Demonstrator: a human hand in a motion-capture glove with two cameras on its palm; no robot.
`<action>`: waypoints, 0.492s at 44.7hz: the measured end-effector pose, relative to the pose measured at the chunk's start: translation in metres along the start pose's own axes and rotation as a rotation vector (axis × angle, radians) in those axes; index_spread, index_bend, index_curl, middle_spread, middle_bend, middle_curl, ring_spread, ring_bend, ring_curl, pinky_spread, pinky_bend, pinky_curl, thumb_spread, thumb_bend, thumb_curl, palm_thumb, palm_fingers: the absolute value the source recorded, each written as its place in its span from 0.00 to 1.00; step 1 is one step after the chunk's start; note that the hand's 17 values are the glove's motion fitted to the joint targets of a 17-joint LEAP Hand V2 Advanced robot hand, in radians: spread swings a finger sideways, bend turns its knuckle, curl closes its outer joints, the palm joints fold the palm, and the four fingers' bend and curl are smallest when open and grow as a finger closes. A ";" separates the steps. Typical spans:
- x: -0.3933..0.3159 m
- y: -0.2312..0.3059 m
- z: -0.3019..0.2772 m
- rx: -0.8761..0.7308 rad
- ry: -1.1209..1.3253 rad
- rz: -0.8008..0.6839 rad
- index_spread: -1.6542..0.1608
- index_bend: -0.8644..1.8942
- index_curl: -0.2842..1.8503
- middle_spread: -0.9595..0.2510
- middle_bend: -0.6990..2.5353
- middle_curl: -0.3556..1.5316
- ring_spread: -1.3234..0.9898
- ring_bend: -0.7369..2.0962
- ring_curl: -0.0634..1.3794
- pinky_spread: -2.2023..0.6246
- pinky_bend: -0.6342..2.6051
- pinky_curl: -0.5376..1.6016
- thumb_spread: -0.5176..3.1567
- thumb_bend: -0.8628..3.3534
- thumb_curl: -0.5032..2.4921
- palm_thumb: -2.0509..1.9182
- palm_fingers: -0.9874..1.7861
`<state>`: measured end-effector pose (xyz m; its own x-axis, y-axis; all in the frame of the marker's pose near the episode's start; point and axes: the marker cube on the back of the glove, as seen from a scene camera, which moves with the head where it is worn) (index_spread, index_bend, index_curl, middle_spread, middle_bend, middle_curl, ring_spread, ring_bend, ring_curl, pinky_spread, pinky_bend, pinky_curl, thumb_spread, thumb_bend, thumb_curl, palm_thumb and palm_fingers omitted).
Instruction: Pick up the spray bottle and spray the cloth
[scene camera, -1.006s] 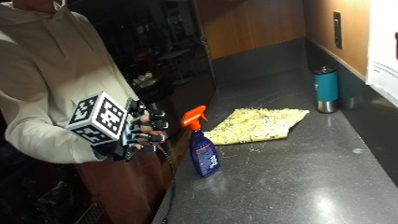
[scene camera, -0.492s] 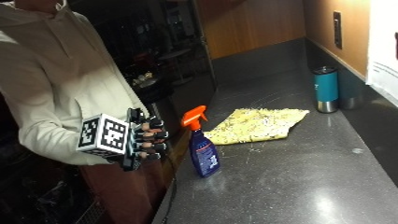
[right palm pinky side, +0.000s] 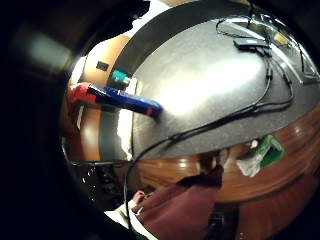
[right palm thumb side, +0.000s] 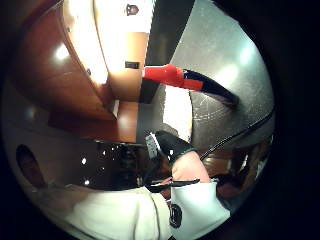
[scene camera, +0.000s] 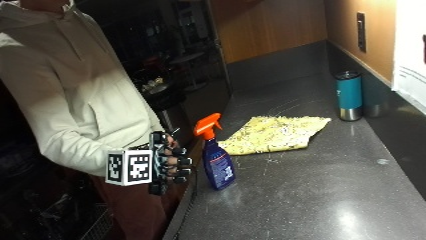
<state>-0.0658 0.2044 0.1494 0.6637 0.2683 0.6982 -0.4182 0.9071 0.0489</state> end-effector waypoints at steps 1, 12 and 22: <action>0.000 -0.001 0.003 0.004 -0.015 0.009 0.70 0.36 0.22 0.75 0.28 0.37 0.58 0.39 0.25 0.85 0.34 0.42 0.40 0.20 0.28 0.65 0.41; 0.002 -0.011 0.034 0.031 -0.184 0.111 0.70 0.34 0.21 0.75 0.28 0.37 0.57 0.41 0.26 0.85 0.35 0.42 0.40 0.20 0.28 0.66 0.40; -0.001 -0.023 0.065 0.010 -0.256 0.165 0.71 0.33 0.19 0.76 0.29 0.37 0.57 0.42 0.27 0.85 0.37 0.43 0.39 0.20 0.28 0.66 0.37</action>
<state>-0.0968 0.1619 0.1937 0.4084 0.3204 0.8547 -0.5141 0.8545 -0.0746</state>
